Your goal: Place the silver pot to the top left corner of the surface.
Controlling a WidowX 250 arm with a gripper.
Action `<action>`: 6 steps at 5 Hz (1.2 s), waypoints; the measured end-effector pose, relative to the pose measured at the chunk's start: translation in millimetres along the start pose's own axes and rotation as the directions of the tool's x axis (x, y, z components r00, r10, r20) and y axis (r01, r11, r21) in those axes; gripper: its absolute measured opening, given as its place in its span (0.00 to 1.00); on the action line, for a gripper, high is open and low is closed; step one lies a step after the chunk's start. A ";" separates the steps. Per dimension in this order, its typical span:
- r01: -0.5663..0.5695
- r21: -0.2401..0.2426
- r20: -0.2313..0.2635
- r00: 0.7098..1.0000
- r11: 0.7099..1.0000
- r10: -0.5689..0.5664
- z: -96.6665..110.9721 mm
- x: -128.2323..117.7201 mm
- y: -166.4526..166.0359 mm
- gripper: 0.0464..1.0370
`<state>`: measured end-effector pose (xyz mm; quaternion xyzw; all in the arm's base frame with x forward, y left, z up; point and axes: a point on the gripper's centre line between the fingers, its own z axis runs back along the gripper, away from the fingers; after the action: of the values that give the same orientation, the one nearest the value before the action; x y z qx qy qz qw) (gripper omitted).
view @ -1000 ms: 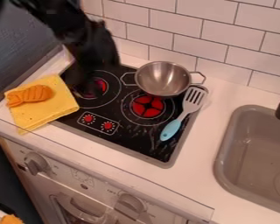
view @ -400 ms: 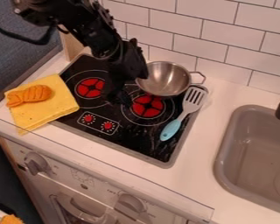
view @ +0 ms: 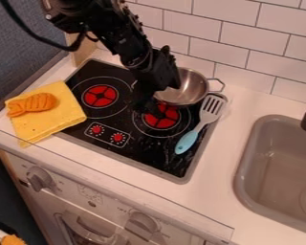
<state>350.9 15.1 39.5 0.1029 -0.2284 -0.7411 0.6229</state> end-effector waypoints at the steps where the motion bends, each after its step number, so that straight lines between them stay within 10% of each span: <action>1: 0.003 0.003 -0.009 1.000 1.000 -0.003 -12.7 -5.5 2.7 0.96; 2: 0.010 -0.007 -0.022 1.000 1.000 -0.010 -24.3 -13.3 9.2 0.90; 5: 0.018 -0.033 -0.036 0.999 0.999 -0.019 -26.9 -14.9 1.3 0.08; 6: -0.003 -0.024 -0.051 0.999 1.000 0.001 -21.5 -14.0 -4.6 0.03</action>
<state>359.1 24.7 16.8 0.1142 -0.2037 -0.7403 0.6304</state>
